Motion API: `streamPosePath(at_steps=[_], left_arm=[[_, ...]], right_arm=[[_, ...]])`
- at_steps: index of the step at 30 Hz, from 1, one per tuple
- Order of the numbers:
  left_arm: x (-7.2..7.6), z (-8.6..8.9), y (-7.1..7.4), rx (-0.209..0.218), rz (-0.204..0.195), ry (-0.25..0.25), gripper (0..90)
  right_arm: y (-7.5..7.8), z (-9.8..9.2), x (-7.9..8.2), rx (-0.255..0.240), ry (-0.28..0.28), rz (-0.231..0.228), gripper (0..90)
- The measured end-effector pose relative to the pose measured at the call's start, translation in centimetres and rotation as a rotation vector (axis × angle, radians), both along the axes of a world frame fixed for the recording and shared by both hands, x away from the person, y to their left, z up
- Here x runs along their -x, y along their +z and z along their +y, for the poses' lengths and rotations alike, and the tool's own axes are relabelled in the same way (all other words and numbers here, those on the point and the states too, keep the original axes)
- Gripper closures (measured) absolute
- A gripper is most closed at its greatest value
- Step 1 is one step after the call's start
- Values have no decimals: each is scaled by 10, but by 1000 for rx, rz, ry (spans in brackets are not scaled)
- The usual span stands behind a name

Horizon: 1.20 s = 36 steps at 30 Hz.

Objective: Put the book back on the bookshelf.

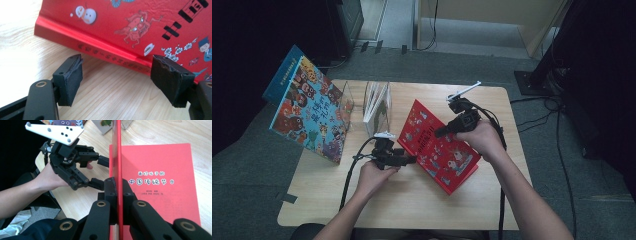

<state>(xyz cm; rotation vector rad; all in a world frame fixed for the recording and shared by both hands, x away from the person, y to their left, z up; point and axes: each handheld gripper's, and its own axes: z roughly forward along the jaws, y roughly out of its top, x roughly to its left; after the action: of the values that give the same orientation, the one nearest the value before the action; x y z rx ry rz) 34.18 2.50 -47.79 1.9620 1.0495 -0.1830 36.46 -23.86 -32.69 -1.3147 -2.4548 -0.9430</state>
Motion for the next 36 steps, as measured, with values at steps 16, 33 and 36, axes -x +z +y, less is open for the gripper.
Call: streamPosePath(at_steps=[16, 33, 36], left_arm=[[-10, -4, 17, 66, 56, -55, 203], [-24, 14, 50, 207, -33, -89, 113], [-25, 20, 58, 207, -38, -84, 210]], right_arm=[[13, -3, 15, -23, 57, -65, 878], [-18, -18, 27, -133, 206, -59, 887], [-24, -19, 27, -120, 244, -74, 885]])
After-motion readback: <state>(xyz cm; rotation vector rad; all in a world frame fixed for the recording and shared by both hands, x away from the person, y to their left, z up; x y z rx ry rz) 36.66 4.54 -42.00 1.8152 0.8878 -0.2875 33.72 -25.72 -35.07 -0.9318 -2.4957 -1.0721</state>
